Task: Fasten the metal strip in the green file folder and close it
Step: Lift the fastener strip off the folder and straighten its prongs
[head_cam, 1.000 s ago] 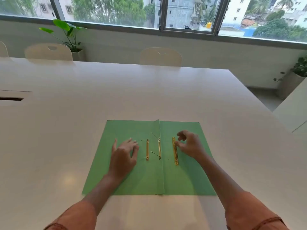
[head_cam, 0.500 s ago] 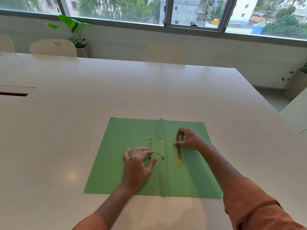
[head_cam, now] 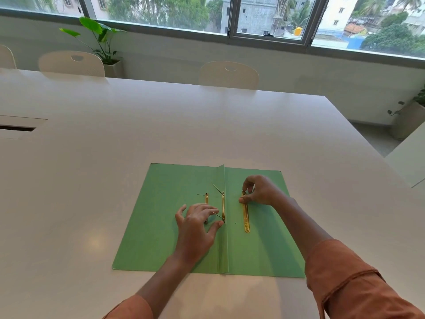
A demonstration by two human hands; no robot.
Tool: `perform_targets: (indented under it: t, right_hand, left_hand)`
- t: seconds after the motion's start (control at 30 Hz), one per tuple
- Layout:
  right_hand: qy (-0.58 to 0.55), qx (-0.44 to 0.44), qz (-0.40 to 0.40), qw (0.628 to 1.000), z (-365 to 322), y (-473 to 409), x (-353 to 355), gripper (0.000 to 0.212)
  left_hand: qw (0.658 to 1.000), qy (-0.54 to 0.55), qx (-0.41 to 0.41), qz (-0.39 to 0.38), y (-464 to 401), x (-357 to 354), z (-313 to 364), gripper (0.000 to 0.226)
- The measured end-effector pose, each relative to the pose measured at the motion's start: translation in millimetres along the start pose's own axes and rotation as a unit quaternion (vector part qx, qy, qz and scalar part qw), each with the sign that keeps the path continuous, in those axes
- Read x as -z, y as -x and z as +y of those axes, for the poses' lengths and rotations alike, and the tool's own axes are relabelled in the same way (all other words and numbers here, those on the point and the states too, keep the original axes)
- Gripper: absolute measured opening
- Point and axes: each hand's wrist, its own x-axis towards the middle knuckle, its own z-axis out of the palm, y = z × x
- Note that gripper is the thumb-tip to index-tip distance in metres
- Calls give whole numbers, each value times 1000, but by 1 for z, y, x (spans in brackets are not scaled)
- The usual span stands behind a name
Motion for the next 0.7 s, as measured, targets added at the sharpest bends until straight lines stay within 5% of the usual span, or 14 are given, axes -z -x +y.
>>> perform_targets:
  t: [0.7]
  right_hand:
    - [69,-18,-92,993,-20,-7,15,33]
  left_hand:
    - [999,21,-4,32,-4,-6,1,19]
